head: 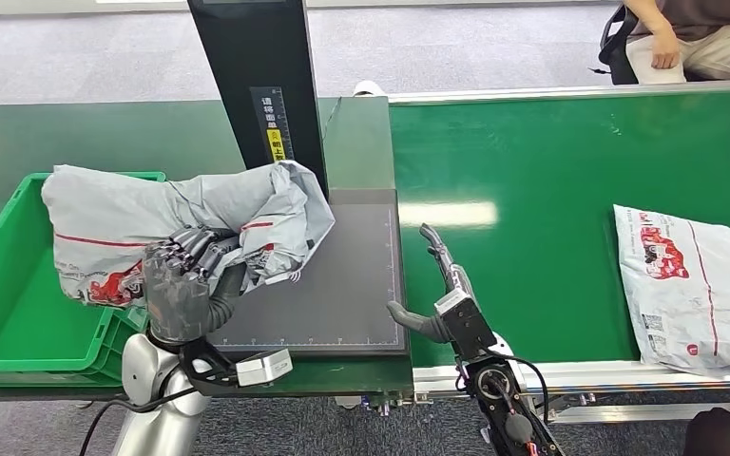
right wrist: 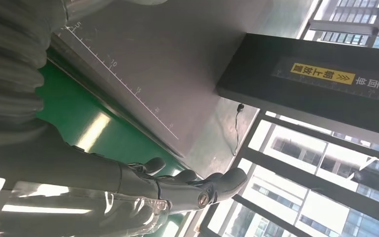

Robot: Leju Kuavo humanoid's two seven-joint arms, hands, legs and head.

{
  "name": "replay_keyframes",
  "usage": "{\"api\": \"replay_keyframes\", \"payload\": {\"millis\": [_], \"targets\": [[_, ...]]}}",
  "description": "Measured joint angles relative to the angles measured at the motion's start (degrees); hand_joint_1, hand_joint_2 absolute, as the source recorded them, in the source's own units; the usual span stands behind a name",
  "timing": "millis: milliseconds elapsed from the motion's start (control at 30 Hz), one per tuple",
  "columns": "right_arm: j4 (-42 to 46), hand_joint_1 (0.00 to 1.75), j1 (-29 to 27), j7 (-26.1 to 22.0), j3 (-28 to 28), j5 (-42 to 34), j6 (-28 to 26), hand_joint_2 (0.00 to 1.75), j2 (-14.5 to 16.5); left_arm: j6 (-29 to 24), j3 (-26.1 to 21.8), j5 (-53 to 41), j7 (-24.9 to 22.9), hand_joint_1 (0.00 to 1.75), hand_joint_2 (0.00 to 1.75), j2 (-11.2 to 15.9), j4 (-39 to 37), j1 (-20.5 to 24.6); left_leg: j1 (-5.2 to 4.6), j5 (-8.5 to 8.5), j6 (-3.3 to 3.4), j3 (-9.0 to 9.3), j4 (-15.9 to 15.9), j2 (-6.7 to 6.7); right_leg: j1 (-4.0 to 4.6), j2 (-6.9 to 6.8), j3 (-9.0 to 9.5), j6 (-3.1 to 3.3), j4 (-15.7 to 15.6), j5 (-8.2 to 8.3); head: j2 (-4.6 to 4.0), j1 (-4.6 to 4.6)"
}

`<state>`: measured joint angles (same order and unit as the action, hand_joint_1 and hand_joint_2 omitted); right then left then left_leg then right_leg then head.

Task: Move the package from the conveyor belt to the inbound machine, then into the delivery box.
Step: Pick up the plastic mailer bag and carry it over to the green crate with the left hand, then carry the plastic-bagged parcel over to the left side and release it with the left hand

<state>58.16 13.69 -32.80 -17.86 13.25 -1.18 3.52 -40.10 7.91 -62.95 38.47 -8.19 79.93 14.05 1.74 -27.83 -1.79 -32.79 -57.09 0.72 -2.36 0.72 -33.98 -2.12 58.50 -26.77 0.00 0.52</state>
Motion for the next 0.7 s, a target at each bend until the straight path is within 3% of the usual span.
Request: {"api": "replay_keyframes", "payload": {"millis": [700], "targets": [[0.00,0.00,0.01,-0.01,-0.02,0.00,0.00,1.75,0.00,0.01,-1.53,0.00,0.02,1.75,1.75,-0.62,2.09,-0.35,0.00,0.00,0.00,0.00,0.00,0.00,0.00,0.00,0.00,0.00,0.00,0.00,0.00,-0.02]]}}
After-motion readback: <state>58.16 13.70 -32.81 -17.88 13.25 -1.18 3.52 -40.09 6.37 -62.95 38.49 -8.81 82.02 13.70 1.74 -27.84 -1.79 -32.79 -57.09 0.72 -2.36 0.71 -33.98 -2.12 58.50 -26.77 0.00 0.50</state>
